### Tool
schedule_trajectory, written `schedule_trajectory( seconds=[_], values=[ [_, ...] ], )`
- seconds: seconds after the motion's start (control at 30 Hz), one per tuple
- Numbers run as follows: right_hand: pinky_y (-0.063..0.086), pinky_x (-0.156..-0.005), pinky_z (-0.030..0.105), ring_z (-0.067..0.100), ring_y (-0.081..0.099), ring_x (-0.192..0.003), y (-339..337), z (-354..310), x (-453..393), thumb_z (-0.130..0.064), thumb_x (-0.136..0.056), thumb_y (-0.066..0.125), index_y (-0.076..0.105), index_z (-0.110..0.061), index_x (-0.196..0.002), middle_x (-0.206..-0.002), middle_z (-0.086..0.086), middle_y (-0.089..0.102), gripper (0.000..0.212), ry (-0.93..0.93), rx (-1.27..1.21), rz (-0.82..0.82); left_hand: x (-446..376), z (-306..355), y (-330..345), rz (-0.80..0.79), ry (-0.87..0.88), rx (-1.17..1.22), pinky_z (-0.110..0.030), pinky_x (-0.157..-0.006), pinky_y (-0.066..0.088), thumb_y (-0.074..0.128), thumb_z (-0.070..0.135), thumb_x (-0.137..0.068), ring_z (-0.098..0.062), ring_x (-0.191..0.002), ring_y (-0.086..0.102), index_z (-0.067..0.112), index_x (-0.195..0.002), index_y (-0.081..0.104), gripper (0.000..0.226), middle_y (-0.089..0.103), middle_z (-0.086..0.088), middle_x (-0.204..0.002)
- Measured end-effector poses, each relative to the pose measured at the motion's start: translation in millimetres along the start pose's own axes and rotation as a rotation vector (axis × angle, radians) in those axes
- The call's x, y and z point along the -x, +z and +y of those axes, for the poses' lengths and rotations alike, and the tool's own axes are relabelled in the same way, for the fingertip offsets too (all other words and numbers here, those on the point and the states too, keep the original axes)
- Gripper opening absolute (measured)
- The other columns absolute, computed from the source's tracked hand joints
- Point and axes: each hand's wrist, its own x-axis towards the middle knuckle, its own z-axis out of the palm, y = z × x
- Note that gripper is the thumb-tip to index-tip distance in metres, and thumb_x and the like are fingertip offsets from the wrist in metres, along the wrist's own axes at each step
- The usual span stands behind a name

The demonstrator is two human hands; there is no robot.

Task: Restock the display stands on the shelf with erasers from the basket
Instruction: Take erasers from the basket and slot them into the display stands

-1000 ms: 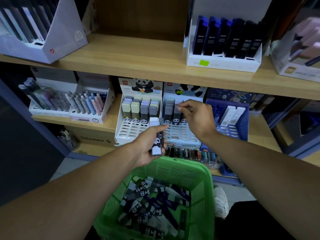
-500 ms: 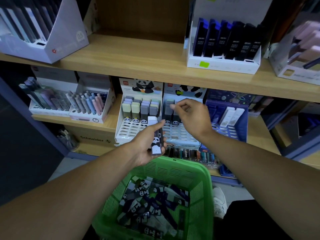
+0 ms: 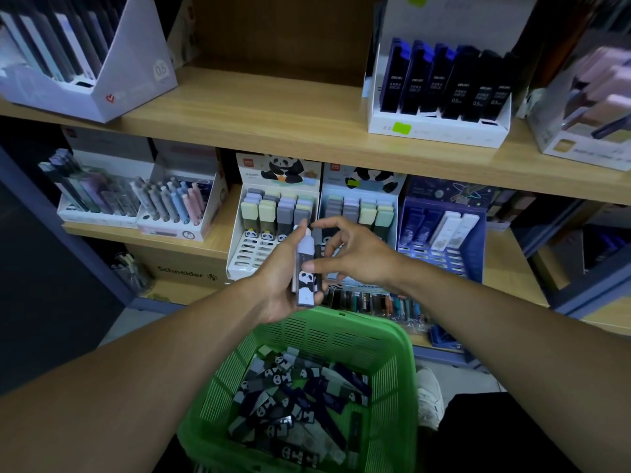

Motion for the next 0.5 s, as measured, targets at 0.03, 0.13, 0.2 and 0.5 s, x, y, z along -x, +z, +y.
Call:
schedule_trajectory(
  seconds=[0.03,0.13,0.2,0.5],
  values=[
    [0.059,-0.079,0.035,0.006,0.065,-0.073,-0.9,0.8,-0.5,-0.032,-0.074,0.088,0.048,-0.032,-0.138,-0.096,0.006,0.063,0.075,0.007,-0.029,-0.007,0.5,0.2,0.1,-0.006,-0.006,0.011,-0.025,-0.042,0.044,0.040,0.075,-0.091,-0.020,-0.056,0.053,0.009,-0.106,0.064,0.072,0.057,-0.009,-0.069],
    [0.059,-0.085,0.039,0.009,0.068,-0.079,-3.9,0.9,0.2,-0.031,-0.075,0.087,0.050,-0.037,-0.136,-0.103,0.009,0.064,0.072,0.012,-0.033,-0.035,0.0,-0.3,1.0,-0.014,-0.025,0.011,-0.021,-0.038,0.040,0.032,0.078,-0.091,-0.020,-0.056,0.050,0.009,-0.100,0.062,0.075,0.054,-0.009,-0.069],
    [0.059,-0.086,0.043,0.010,0.069,-0.079,-4.2,-0.4,2.8,-0.033,-0.074,0.088,0.050,-0.039,-0.135,-0.105,0.009,0.063,0.072,0.001,-0.011,-0.043,-0.6,-1.1,2.2,-0.005,-0.034,0.008,-0.019,-0.035,0.035,0.031,0.077,-0.091,-0.019,-0.055,0.050,0.010,-0.099,0.060,0.074,0.055,-0.009,-0.067],
    [0.062,-0.069,0.034,0.014,0.070,-0.073,-1.8,2.2,4.5,-0.022,-0.074,0.087,0.056,-0.028,-0.135,-0.095,0.008,0.063,0.069,0.029,-0.122,0.035,-1.9,-1.9,5.4,0.016,-0.017,-0.104,-0.019,-0.036,0.034,0.049,0.079,-0.082,-0.015,-0.055,0.052,0.012,-0.085,0.064,0.069,0.059,-0.005,-0.067]
  ],
)
